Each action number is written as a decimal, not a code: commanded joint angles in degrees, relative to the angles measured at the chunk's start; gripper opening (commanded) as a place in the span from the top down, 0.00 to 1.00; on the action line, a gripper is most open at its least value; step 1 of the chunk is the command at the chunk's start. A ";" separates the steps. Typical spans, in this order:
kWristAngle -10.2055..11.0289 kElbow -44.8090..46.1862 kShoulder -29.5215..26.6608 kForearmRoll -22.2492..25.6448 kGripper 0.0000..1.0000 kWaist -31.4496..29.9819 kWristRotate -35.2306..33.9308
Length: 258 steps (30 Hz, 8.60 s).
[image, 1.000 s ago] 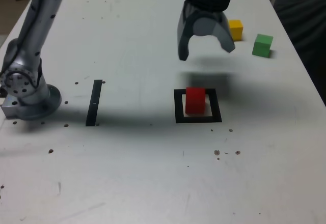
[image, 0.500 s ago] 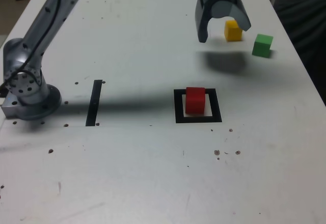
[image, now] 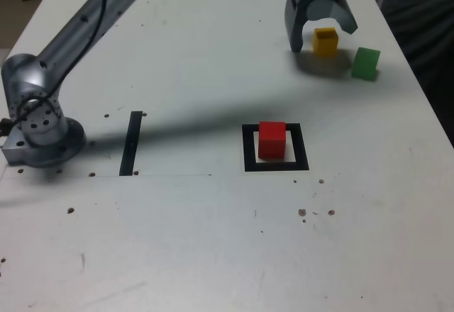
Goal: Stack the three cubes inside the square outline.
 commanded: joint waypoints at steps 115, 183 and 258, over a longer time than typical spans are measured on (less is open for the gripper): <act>-5.06 54.33 -33.75 -18.71 0.70 -31.39 -23.28; 0.63 20.39 -18.33 -0.50 0.00 -15.09 7.96; 5.03 -21.07 10.94 5.72 0.70 -12.15 17.41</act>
